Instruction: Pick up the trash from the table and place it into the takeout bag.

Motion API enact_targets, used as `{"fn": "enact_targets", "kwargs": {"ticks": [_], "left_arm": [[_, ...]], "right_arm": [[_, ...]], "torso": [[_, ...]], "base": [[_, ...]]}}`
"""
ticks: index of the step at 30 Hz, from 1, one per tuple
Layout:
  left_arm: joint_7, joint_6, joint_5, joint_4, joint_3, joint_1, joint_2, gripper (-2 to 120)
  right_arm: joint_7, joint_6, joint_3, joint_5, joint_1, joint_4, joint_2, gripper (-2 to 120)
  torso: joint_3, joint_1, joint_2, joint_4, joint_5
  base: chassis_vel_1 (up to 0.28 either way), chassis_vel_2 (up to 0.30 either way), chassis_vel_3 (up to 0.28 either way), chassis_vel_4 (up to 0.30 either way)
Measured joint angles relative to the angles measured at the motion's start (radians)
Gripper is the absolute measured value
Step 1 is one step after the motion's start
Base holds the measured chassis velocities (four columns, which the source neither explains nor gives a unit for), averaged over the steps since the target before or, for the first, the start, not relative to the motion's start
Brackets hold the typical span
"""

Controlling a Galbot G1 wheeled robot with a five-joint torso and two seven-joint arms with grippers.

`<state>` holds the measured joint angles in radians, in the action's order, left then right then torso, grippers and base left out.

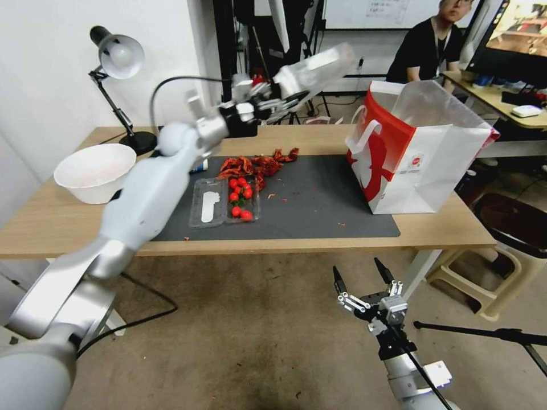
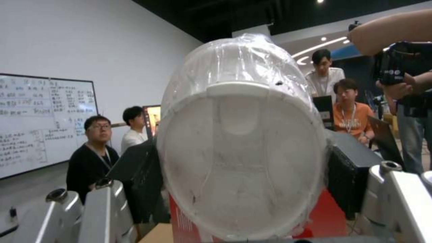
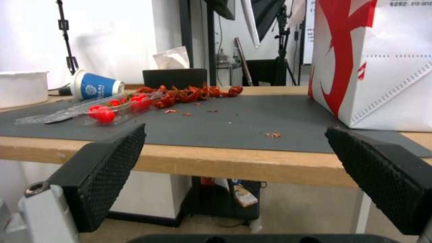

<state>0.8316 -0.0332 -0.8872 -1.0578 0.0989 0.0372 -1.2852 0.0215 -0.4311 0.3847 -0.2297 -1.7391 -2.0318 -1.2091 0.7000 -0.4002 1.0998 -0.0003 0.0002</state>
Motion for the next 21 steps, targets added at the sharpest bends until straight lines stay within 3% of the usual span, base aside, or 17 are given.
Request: {"fn": "enact_targets", "kwargs": {"ticks": [5,11,14,21], "left_arm": [[-0.002,0.007,0.01,0.06,0.029,-0.05,-0.044,70],[-0.009,0.024,0.044,0.176,0.11,-0.15,-0.152,70],[-0.027,0.037,0.052,0.24,0.188,-0.213,-0.215,70],[-0.083,0.037,0.047,0.307,0.308,-0.308,-0.307,70]], "right_arm": [[-0.006,-0.01,-0.001,0.003,-0.01,0.001,-0.01,100],[-0.01,-0.016,-0.006,0.006,-0.008,0.006,-0.024,100],[-0.01,-0.017,-0.014,0.014,-0.006,0.009,-0.027,100],[-0.01,-0.024,-0.015,0.015,-0.007,0.011,-0.026,100]], "torso": [[0.0,0.0,0.0,0.0004,-0.0002],[0.0,0.0,0.0,0.0003,0.0],[0.0,0.0,0.0,0.0003,0.0001],[0.0,0.0,0.0,0.0001,0.0001]], "base": [[0.0,0.0,0.0,0.0],[0.0,0.0,0.0,0.0],[0.0,0.0,0.0,0.0],[0.0,0.0,0.0,0.0]]}}
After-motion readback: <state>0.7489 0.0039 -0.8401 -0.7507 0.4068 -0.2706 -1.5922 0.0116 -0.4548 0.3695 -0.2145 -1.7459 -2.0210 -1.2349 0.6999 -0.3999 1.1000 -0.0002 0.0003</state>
